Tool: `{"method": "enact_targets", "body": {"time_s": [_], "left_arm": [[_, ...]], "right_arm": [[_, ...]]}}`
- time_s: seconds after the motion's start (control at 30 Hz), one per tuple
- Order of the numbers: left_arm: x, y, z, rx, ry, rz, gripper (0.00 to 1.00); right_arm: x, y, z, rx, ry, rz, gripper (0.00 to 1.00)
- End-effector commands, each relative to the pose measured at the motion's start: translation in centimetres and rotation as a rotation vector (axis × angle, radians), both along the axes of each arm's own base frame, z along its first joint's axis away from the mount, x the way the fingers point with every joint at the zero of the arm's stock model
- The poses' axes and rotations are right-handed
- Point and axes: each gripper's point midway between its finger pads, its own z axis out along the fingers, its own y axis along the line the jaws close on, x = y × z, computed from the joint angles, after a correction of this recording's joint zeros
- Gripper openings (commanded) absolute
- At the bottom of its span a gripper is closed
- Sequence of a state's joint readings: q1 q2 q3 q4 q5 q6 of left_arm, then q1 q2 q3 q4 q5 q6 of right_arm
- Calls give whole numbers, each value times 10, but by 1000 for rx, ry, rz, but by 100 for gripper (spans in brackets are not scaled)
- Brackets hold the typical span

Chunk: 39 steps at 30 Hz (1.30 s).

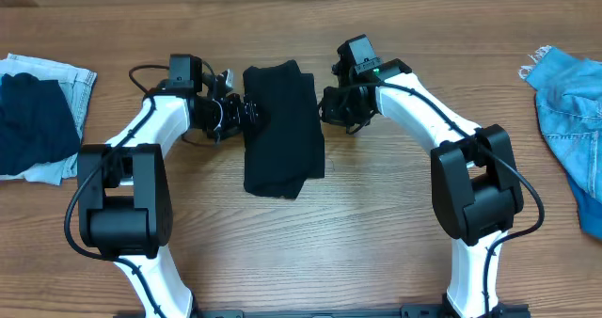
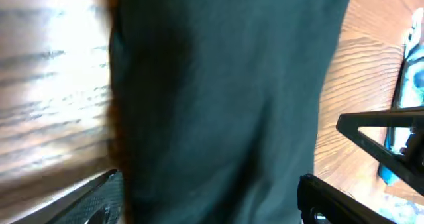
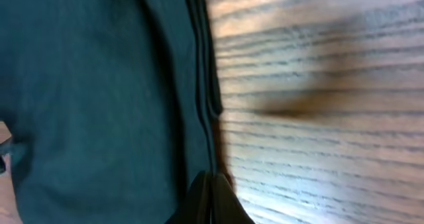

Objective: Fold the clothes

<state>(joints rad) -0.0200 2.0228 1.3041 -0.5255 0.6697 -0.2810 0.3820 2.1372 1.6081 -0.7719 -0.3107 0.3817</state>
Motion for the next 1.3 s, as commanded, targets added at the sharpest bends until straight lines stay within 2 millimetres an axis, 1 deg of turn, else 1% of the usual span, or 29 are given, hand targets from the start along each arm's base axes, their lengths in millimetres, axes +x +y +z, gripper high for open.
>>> {"method": "enact_targets", "body": {"time_s": [0.0,0.1,0.23,0.3,0.4,0.5,0.6,0.63,0.7,0.77,0.93,1.0,1.07,1.13,1.2,1.27], "left_arm": [[0,8,-8,60,35,18,88],[-5,17,-16,124,51,14,89],[-9,19,-18,139,68,10,87],[-8,18,-16,125,61,11,87],[1,4,-3,23,7,-16,87],[9,-6,11,-72,-49,-40,87],[17,-12,29,-175,-110,-62,87],[21,-7,33,-192,-115,-47,88],[17,9,19,-111,-66,-1,88],[11,18,7,-33,-31,11,90],[-2,19,-11,104,18,-12,92],[-3,9,-13,130,12,-34,93],[-4,6,-18,188,21,-25,95],[-5,-1,-22,232,17,-34,96],[-3,-11,-24,233,13,-36,96],[-3,-17,-30,212,36,-20,95]], "right_arm": [[3,6,3,14,-28,22,4],[5,4,-3,2,-30,17,4],[3,3,-27,-11,21,-8,4],[0,3,-42,-19,53,-10,4],[-3,1,-57,-30,81,-10,4],[-5,2,-60,-34,87,-6,4],[-6,5,-60,-33,85,1,4],[-7,7,-60,-33,84,5,4],[-7,8,-60,-33,84,8,4],[-8,9,-60,-33,84,8,4],[-8,10,-59,-26,88,10,4],[-8,10,-60,-26,88,10,4],[-9,10,-59,-23,90,12,4],[-10,13,-58,-5,97,17,4],[-12,16,-57,11,104,23,4],[-13,18,-56,22,107,33,4]]}}
